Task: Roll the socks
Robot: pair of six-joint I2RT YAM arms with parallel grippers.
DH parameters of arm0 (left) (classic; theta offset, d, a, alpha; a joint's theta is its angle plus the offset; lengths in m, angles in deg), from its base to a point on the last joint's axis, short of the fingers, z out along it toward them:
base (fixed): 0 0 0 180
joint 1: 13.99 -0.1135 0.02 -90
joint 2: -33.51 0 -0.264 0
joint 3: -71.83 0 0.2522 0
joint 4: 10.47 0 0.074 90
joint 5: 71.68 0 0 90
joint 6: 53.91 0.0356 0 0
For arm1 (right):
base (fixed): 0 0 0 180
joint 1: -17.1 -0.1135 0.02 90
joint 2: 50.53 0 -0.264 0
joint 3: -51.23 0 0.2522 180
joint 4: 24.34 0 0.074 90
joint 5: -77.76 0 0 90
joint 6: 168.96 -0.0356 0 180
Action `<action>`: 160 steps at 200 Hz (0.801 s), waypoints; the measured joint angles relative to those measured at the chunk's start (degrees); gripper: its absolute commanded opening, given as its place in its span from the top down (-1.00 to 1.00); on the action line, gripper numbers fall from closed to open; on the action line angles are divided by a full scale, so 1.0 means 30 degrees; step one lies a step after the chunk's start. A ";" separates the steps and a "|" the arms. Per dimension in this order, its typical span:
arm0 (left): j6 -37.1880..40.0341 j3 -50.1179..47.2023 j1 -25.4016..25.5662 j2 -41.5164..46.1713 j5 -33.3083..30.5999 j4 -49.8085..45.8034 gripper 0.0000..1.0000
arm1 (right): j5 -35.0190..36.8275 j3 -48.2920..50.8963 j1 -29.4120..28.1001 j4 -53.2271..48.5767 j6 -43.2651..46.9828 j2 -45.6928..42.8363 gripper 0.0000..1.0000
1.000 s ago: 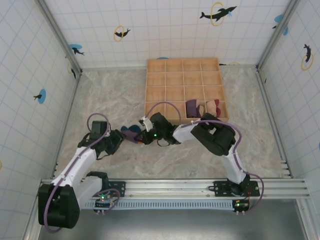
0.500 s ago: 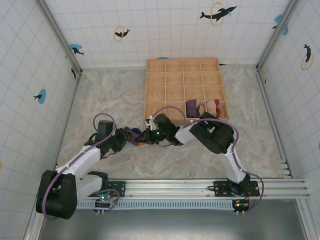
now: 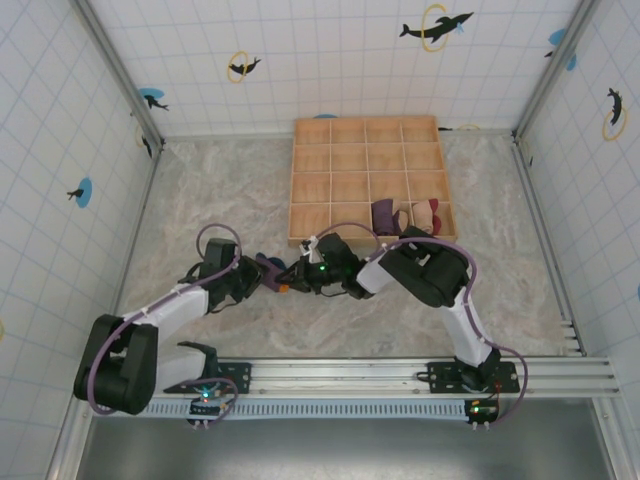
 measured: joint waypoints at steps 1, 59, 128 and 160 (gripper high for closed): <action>0.0058 0.0058 0.0000 -0.0066 0.0000 -0.0007 0.50 | 0.0000 0.0015 -0.0007 0.0007 0.0015 -0.0007 0.52; 0.1632 0.2448 0.0087 -0.2477 0.0721 -0.1362 0.91 | 0.1996 0.0291 -0.0051 -0.3679 0.2331 -0.2055 0.08; 0.5297 0.5472 0.0568 -0.4634 0.1013 -0.4269 0.90 | 0.5829 -0.0168 -0.0204 -1.2546 0.8612 -0.5872 -0.46; 0.6382 0.6499 0.1501 -0.5603 0.1129 -0.4670 0.89 | 0.6258 -0.1413 -0.0022 -1.4498 1.0987 -0.6091 -0.75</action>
